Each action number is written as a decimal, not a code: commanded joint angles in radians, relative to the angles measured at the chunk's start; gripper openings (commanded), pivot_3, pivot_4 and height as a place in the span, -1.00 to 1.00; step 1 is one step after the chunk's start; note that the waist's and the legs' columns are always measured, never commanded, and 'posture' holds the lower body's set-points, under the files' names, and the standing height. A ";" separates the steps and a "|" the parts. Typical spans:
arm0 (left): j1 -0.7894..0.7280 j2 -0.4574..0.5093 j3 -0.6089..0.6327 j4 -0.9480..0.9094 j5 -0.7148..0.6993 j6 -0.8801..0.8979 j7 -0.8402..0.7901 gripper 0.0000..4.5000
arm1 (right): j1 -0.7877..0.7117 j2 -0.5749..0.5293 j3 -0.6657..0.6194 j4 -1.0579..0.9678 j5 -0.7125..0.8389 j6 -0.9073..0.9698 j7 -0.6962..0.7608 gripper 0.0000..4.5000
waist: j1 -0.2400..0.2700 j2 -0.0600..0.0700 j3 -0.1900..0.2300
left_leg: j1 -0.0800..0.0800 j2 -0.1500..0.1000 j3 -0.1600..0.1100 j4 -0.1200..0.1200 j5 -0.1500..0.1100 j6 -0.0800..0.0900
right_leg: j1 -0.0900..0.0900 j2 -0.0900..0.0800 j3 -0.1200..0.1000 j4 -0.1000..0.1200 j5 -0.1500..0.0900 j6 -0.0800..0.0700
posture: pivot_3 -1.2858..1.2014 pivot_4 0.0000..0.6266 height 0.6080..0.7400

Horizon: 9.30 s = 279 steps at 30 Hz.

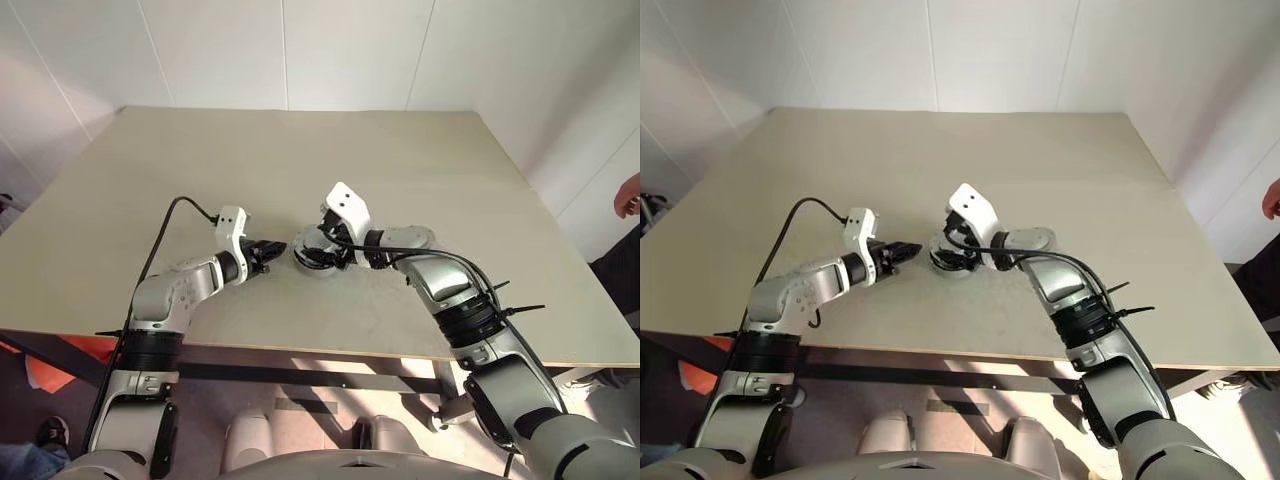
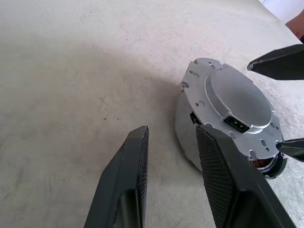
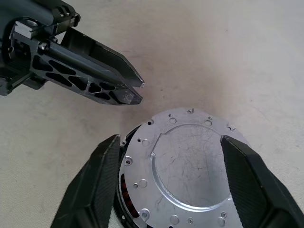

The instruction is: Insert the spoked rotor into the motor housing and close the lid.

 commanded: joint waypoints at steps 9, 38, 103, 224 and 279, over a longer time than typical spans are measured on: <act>-0.009 0.016 0.014 -0.034 0.000 -0.013 -0.003 -0.23 | -0.047 0.027 -0.022 0.110 -0.033 -0.092 -0.047 0.98 | 0.000 0.000 0.000 | 0.000 0.000 0.000 0.000 0.000 0.000 | 0.000 0.000 0.000 -0.001 0.000 0.000 | 0.03 -1.00 1.00; -0.003 0.037 0.007 -0.020 0.007 -0.017 -0.016 -0.23 | -0.054 -0.007 -0.062 -0.099 0.058 0.091 0.044 0.41 | 0.001 0.000 0.000 | 0.000 0.000 0.000 -0.002 0.000 -0.001 | 0.000 0.000 0.000 -0.002 0.000 0.000 | 0.03 -1.00 1.00; 0.008 0.018 0.002 -0.039 0.005 -0.008 -0.006 -0.23 | -0.017 -0.060 0.042 0.039 -0.044 0.044 0.036 0.41 | 0.004 0.000 0.000 | 0.002 0.000 0.000 -0.002 0.000 0.000 | 0.003 0.000 0.000 -0.002 0.000 0.000 | 0.03 -1.00 1.00; -0.128 -0.169 0.057 0.208 -0.094 0.196 0.106 -1.00 | -0.062 -0.199 -0.200 0.031 0.193 0.299 0.176 0.99 | 0.003 0.001 -0.006 | 0.013 -0.003 0.000 -0.008 -0.002 0.004 | 0.019 -0.002 -0.002 -0.012 -0.005 0.009 | 0.03 -1.00 1.00; -0.133 -0.109 0.135 0.211 -0.078 0.101 0.049 -1.00 | -0.097 -0.089 -0.434 0.128 0.465 0.766 -0.028 0.99 | 0.014 0.002 -0.004 | 0.003 -0.003 0.000 -0.012 0.001 -0.001 | 0.008 -0.002 -0.003 -0.013 -0.003 0.002 | 0.03 -1.00 1.00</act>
